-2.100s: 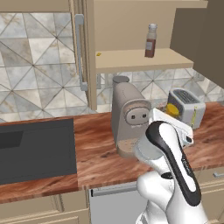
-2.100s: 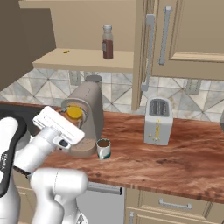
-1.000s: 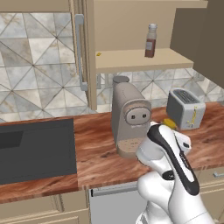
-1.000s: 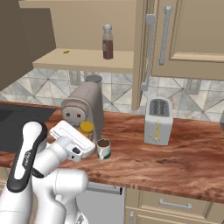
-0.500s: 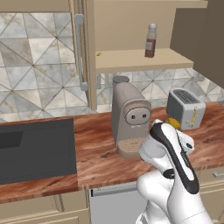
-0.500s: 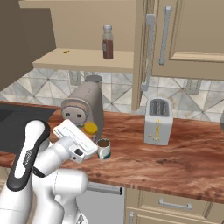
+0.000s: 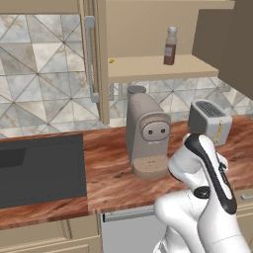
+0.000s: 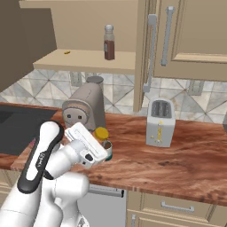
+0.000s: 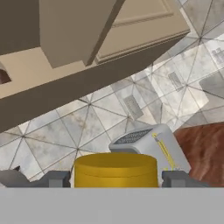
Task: Pick the cinnamon and honey bottle from the cabinet and place them next to the mug.
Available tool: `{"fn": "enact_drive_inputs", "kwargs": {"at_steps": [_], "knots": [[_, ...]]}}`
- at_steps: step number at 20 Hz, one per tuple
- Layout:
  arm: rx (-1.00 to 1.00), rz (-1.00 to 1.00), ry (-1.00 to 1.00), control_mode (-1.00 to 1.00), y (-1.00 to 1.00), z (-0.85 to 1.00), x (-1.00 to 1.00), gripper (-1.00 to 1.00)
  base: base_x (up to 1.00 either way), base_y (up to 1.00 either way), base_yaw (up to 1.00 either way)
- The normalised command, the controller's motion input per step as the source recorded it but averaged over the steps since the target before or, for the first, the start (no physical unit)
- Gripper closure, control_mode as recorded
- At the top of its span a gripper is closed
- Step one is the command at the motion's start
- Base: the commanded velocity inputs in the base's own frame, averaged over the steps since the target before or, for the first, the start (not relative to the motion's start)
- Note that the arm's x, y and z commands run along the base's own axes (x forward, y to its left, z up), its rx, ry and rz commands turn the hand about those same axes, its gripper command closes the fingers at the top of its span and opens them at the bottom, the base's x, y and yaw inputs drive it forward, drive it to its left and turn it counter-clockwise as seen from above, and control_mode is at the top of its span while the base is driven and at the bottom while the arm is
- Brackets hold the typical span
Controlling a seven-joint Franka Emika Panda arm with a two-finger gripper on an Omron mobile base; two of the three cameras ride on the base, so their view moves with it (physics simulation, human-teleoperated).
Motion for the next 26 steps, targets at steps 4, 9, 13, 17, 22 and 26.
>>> {"fn": "enact_drive_inputs", "kwargs": {"at_steps": [4,9,13,17,22,26], "knots": [[0.0,0.0,0.0,-1.0,-1.0,-0.85,-0.53,1.0,0.0,0.0,0.0],[0.0,0.0,0.0,-1.0,-1.0,-0.86,-0.54,1.0,0.0,0.0,0.0],[0.0,0.0,-0.02,-1.0,-1.0,-0.82,-0.5,1.0,0.0,0.0,0.0],[-0.03,0.0,-0.08,-1.0,-1.0,-0.7,-0.28,1.0,0.0,0.0,0.0],[-0.02,-0.05,-0.12,-1.0,-0.34,-0.18,0.19,1.0,0.0,0.0,0.0],[-0.01,0.02,-0.03,-1.0,0.0,0.0,0.15,1.0,0.0,0.0,0.0]]}}
